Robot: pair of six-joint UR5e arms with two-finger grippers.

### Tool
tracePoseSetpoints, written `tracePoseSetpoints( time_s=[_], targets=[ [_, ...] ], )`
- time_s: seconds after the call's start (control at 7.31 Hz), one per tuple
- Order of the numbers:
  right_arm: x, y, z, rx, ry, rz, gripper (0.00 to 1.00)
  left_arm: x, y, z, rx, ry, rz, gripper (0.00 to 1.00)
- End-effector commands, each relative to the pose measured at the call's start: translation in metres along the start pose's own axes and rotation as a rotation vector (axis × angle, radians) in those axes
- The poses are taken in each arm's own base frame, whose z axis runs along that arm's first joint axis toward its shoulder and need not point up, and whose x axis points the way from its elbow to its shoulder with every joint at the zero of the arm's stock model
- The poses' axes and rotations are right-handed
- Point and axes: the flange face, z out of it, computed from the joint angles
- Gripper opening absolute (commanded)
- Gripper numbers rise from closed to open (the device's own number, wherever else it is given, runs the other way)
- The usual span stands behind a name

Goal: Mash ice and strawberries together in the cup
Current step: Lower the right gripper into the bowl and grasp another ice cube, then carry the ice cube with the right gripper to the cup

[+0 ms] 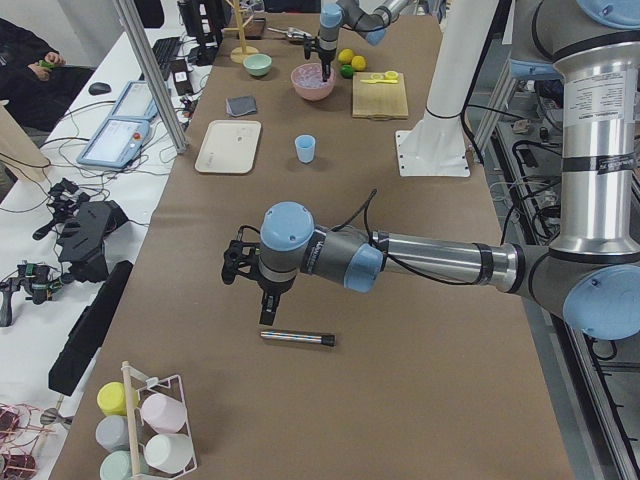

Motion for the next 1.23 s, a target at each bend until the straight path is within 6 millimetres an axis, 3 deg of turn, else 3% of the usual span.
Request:
tracePoseSetpoints(
  time_s=[0.0,0.14,0.41,0.68,1.09],
  targets=[
    [-0.005,-0.016,-0.043,0.024,-0.094,0.019,0.3,0.001,0.001,-0.001,-0.002,0.012,0.0,0.98],
    [-0.024,-0.026,-0.061,0.034,-0.107,0.021,0.3,0.002,0.002,0.0,-0.007,0.037,-0.004,0.98],
    [-0.084,-0.046,-0.096,0.054,-0.159,0.072,0.3,0.002,0.002,-0.002,-0.003,0.036,-0.006,0.98],
    [-0.159,-0.046,-0.102,0.037,-0.202,0.144,0.29,-0.001,0.011,-0.002,-0.007,0.036,-0.011,0.98],
    [-0.297,-0.079,-0.116,0.067,-0.194,0.308,0.28,-0.005,0.011,-0.002,-0.005,0.034,-0.015,0.98]
  ],
)
